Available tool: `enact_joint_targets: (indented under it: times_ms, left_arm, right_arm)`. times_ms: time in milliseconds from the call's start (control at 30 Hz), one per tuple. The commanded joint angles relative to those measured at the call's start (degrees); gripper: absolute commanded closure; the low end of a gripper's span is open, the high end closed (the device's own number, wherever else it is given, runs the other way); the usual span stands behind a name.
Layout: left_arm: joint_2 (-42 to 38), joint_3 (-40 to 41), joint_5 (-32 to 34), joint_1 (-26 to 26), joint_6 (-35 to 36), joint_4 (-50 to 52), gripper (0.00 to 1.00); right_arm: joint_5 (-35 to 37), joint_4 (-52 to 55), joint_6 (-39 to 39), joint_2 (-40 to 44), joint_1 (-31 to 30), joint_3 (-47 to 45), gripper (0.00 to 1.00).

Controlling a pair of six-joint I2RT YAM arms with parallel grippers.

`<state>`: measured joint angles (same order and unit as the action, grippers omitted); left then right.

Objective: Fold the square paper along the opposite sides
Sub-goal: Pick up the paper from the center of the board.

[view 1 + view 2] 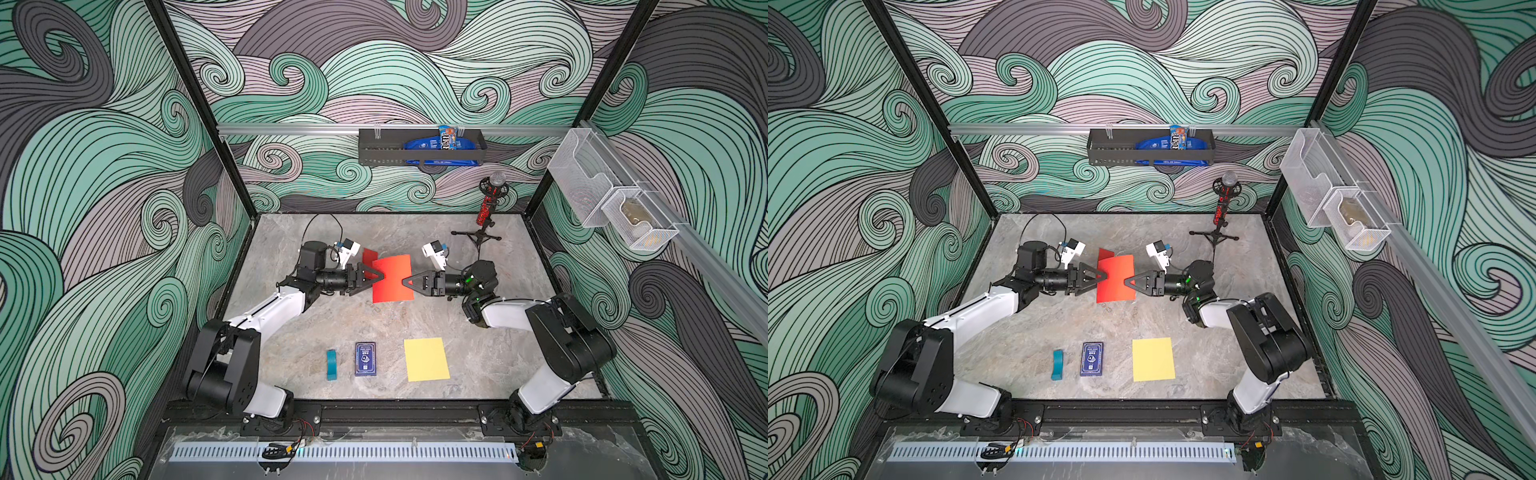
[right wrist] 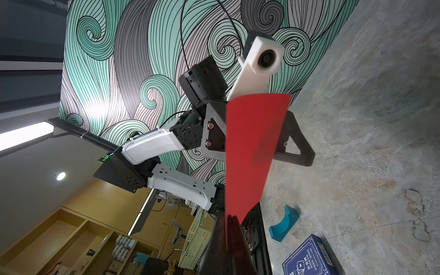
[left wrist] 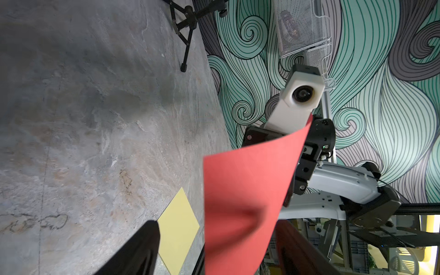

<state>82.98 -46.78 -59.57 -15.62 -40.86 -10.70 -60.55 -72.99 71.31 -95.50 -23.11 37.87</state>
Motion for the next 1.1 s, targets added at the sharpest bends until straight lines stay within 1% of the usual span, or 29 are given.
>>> enact_joint_targets:
  times_ms: [0,33,67,100,233,367,467,500,667,833,933,967,1033,1067]
  left_arm:
    - [-1.15,2.36,-3.93,0.15,-5.54,-8.8,0.19]
    - [-1.15,2.79,-4.29,0.15,-6.4,-10.12,0.19]
    - [-2.96,3.16,-4.54,0.15,-7.21,-11.3,0.19]
    - [-3.46,3.41,-4.75,0.15,-7.91,-12.23,0.22]
    - [-5.26,2.99,-4.44,0.23,-7.94,-12.19,0.39]
    - [-5.28,2.15,-3.68,0.41,-6.73,-10.1,0.59]
    - [-5.03,2.01,-3.32,0.41,-6.6,-9.95,0.72]
    - [-4.94,2.04,-3.12,0.41,-6.54,-9.91,0.76]
    - [-4.8,1.78,-2.61,0.41,-5.71,-8.9,0.86]
    - [-4.38,1.37,-2.04,0.41,-4.4,-7.0,1.0]
    - [-4.15,0.89,-1.9,0.41,-3.69,-6.09,1.0]
    - [-4.07,0.57,-1.78,0.41,-3.17,-5.41,1.0]
    - [-3.97,-0.45,-1.84,0.41,-2.34,-3.7,1.0]
    - [-3.97,-1.33,-1.94,0.41,-1.53,-2.07,1.0]
  right_arm:
    - [-1.41,1.76,-0.13,0.86,-0.46,1.12,1.0]
    - [-1.47,2.29,-0.49,0.77,-0.53,1.23,1.0]
    - [-1.42,3.11,-1.0,0.52,-0.48,1.31,1.0]
    - [-1.51,4.09,-1.75,0.37,-0.44,1.33,1.0]
    - [-1.59,10.67,-6.13,1.19,-0.02,1.63,1.0]
    - [-1.37,22.01,-13.73,3.4,0.33,3.03,1.0]
    - [-0.8,28.99,-18.25,5.11,0.39,3.92,1.0]
    - [-0.71,30.07,-18.9,5.47,0.51,4.04,1.0]
    - [-0.41,30.98,-19.12,6.39,1.05,3.7,1.0]
    - [-0.57,32.4,-20.2,6.94,1.14,4.26,1.0]
    - [-0.4,35.51,-22.6,7.33,1.23,4.95,0.92]
    - [-0.14,36.65,-23.59,7.31,1.46,5.25,0.88]
    - [0.96,39.88,-26.57,7.27,2.14,6.15,0.77]
    - [2.04,42.21,-28.59,7.11,2.49,6.65,0.74]
